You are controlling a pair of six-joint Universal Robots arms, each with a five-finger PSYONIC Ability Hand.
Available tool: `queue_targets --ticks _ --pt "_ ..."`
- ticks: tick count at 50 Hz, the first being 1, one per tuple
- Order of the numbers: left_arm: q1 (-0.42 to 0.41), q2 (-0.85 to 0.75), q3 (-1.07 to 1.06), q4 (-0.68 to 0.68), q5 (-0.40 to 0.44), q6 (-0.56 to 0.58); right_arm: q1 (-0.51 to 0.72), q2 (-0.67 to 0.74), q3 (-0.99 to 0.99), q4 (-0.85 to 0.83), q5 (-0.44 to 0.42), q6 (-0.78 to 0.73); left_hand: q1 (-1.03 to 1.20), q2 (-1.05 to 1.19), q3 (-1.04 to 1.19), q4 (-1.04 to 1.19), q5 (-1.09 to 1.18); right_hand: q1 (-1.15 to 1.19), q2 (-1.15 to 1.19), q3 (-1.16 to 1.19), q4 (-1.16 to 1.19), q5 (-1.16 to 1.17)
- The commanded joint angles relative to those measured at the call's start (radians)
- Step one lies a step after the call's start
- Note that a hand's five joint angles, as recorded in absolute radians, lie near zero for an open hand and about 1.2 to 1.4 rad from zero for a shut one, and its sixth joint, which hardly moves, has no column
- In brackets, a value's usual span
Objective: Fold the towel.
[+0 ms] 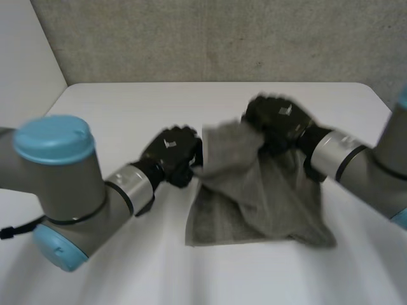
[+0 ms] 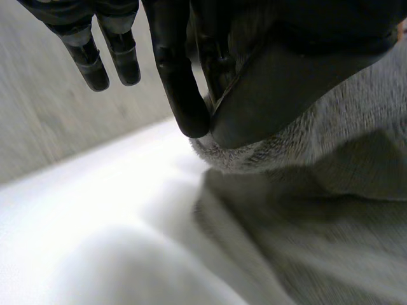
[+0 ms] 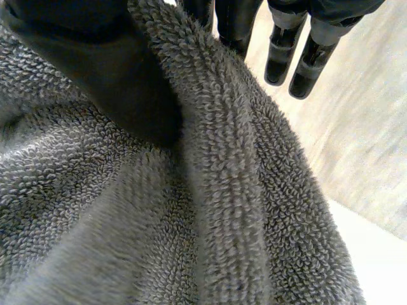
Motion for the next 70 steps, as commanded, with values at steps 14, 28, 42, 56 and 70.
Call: queue_targets --ticks 14,28,42,56,70 --pt "0.065 0.325 -0.199 0.158 0.0 -0.079 -0.104 -0.226 0.281 0.03 -0.021 -0.088 0.02 -0.012 -0.051 -0.059 -0.017 -0.591 -0.582 -0.043 -0.076 -0.592" --pt "0.045 0.162 -0.287 0.152 0.031 -0.074 -0.236 -0.209 0.289 0.508 -0.078 -0.595 -0.144 -0.176 -0.051 -0.059 -0.181 -1.11 -1.1 -0.043 -0.076 -1.11" --pt "0.035 0.168 -0.289 0.136 0.042 -0.036 -0.13 -0.238 0.284 0.289 -0.147 -0.359 -0.672 -0.705 -0.051 -0.059 -0.71 -1.003 -0.993 -0.043 -0.076 -1.003" --pt "0.078 0.174 -0.287 0.09 0.043 0.044 0.045 -0.132 0.344 0.074 0.002 -0.271 -0.805 -0.838 -0.051 -0.059 -0.842 -0.859 -0.849 -0.043 -0.076 -0.859" --pt "0.098 0.13 -0.292 0.095 0.045 0.127 0.175 -0.103 0.41 -0.047 0.025 -0.303 -0.867 -0.899 -0.051 -0.059 -0.904 -0.856 -0.846 -0.043 -0.076 -0.856"
